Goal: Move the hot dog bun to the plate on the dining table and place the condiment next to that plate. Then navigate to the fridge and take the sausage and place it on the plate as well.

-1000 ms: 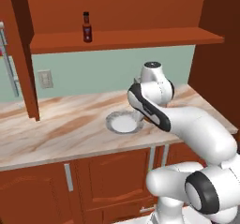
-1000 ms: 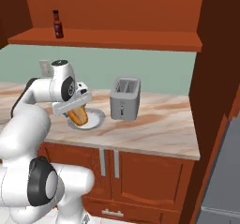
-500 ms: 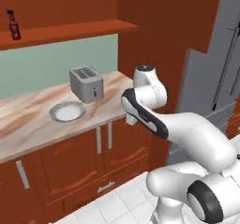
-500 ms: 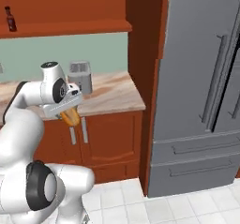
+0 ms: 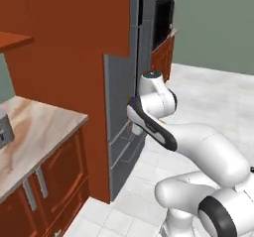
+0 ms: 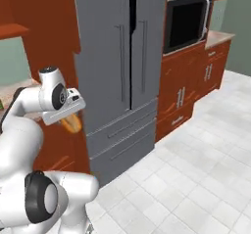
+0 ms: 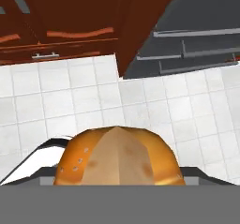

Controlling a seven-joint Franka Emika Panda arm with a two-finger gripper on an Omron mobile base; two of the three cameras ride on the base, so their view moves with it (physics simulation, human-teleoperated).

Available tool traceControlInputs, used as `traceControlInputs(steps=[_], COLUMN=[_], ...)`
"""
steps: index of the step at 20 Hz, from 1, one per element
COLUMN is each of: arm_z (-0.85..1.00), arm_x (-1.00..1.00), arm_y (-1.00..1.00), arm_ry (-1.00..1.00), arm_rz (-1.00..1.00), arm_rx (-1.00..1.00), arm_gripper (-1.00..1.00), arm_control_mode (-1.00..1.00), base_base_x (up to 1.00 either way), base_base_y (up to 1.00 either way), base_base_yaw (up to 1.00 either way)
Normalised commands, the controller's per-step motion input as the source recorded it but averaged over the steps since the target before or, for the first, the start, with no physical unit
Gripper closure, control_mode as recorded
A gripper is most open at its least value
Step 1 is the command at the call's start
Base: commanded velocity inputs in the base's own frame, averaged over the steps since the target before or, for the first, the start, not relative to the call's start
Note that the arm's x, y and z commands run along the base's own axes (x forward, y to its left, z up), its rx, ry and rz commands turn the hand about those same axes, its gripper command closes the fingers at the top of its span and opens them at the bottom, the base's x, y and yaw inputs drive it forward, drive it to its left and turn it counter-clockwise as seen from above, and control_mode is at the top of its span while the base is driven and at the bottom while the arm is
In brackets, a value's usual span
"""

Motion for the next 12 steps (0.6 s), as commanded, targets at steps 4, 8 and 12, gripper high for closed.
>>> traceControlInputs(steps=[4,8,12], arm_z=[0.00,0.00,0.00], arm_x=[0.00,0.00,0.00], arm_y=[0.00,0.00,0.00], arm_ry=[0.00,0.00,0.00], arm_rz=[0.00,0.00,0.00], arm_rx=[0.00,0.00,0.00], arm_gripper=[1.00,1.00,1.00], arm_control_mode=[1.00,1.00,1.00], base_base_x=[0.00,0.05,0.46], base_base_y=[-0.66,-0.60,-0.26], base_base_yaw=[-0.82,-0.81,-0.69])
